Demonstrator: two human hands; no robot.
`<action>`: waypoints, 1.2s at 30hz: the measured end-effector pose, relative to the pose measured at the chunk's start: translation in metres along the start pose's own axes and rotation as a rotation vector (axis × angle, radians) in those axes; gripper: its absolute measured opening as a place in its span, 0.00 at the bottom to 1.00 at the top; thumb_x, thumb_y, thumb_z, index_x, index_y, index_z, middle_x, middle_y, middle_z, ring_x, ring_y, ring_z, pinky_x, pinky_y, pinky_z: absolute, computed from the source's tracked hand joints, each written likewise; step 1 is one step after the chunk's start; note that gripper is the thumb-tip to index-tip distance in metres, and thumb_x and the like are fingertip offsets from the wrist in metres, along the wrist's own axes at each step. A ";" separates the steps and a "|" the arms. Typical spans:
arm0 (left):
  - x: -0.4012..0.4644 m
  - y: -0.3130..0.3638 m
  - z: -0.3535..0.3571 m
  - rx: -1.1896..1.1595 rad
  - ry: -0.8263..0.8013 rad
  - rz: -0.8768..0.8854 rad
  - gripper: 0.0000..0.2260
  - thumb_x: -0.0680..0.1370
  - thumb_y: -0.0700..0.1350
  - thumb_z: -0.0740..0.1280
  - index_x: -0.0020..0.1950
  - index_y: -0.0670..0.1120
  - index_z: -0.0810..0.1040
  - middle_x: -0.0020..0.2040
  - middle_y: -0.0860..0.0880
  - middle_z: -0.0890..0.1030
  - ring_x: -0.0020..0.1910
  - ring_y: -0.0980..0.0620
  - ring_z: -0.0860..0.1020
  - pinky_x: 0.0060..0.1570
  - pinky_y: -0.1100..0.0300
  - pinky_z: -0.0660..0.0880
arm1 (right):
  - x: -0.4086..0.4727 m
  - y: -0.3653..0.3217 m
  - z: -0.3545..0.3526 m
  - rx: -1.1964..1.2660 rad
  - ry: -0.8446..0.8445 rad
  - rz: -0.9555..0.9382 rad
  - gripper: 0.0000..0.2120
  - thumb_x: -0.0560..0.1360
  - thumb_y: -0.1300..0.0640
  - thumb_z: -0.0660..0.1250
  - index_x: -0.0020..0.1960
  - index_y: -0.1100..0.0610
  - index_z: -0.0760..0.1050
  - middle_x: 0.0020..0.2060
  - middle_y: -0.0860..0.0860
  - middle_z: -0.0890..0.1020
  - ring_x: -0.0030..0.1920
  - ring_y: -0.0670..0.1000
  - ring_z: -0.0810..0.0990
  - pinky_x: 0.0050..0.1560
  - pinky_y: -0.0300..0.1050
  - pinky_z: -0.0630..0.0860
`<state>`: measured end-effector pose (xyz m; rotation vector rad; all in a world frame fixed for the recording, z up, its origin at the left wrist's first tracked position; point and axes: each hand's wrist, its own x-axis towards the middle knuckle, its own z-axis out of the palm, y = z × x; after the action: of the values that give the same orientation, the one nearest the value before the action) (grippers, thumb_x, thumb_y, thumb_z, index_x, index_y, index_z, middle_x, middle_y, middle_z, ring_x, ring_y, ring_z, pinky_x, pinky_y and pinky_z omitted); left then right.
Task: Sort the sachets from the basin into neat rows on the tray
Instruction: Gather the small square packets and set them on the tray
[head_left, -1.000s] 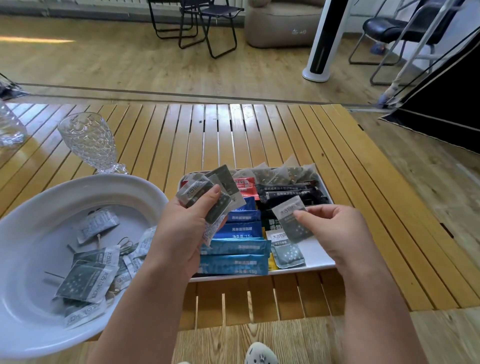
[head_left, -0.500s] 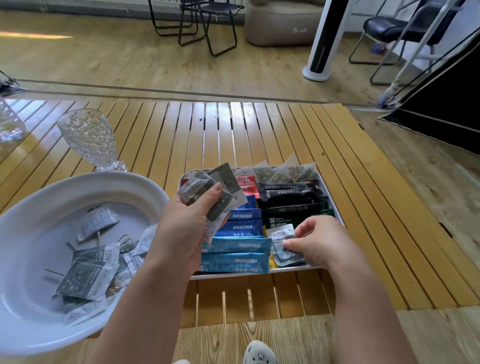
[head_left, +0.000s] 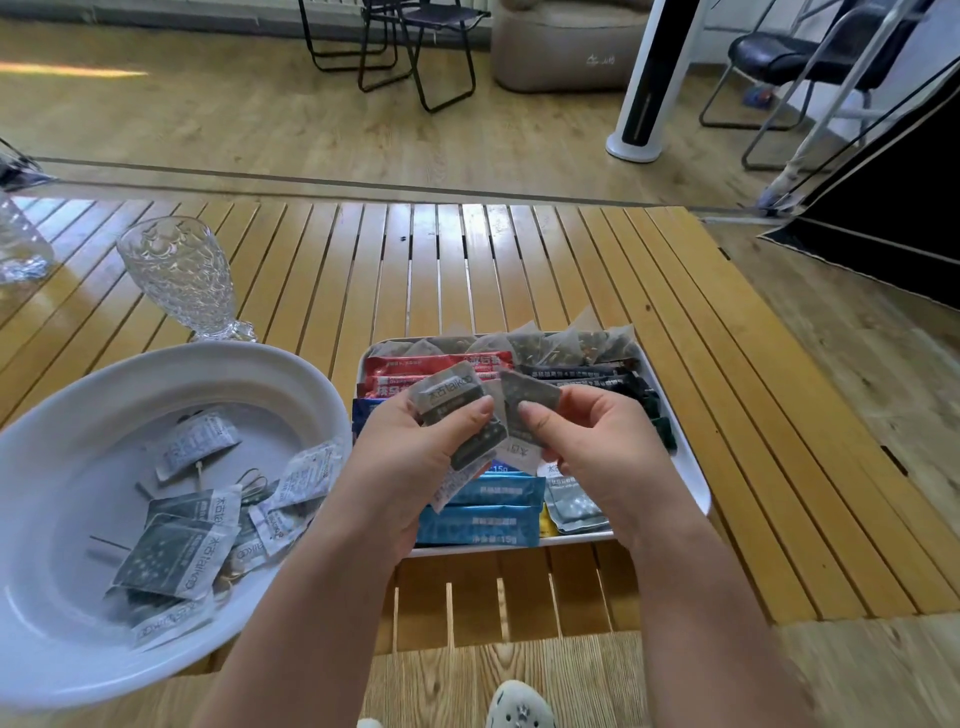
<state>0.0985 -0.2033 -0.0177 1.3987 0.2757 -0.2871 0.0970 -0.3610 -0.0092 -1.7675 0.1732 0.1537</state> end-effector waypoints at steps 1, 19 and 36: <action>0.000 0.000 0.000 -0.010 0.020 -0.002 0.10 0.73 0.46 0.72 0.54 0.51 0.79 0.49 0.46 0.84 0.53 0.48 0.82 0.54 0.49 0.80 | 0.001 0.002 -0.002 0.013 0.022 0.019 0.03 0.76 0.57 0.69 0.48 0.56 0.79 0.37 0.49 0.83 0.32 0.37 0.80 0.31 0.29 0.73; 0.002 0.005 -0.006 -0.156 0.112 -0.007 0.10 0.74 0.45 0.71 0.53 0.49 0.75 0.53 0.43 0.82 0.54 0.45 0.81 0.44 0.53 0.79 | 0.001 0.020 -0.031 -0.247 0.145 0.097 0.03 0.73 0.54 0.72 0.41 0.53 0.82 0.38 0.52 0.85 0.42 0.49 0.83 0.41 0.42 0.78; 0.001 0.002 -0.001 -0.096 0.085 -0.010 0.15 0.68 0.47 0.73 0.53 0.49 0.78 0.52 0.45 0.83 0.54 0.46 0.81 0.54 0.51 0.78 | 0.008 0.027 -0.025 -0.711 0.153 0.221 0.17 0.66 0.49 0.79 0.46 0.51 0.73 0.41 0.47 0.77 0.43 0.48 0.76 0.36 0.41 0.73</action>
<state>0.0996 -0.2016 -0.0163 1.3168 0.3619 -0.2202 0.0997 -0.3907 -0.0317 -2.4684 0.4697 0.2619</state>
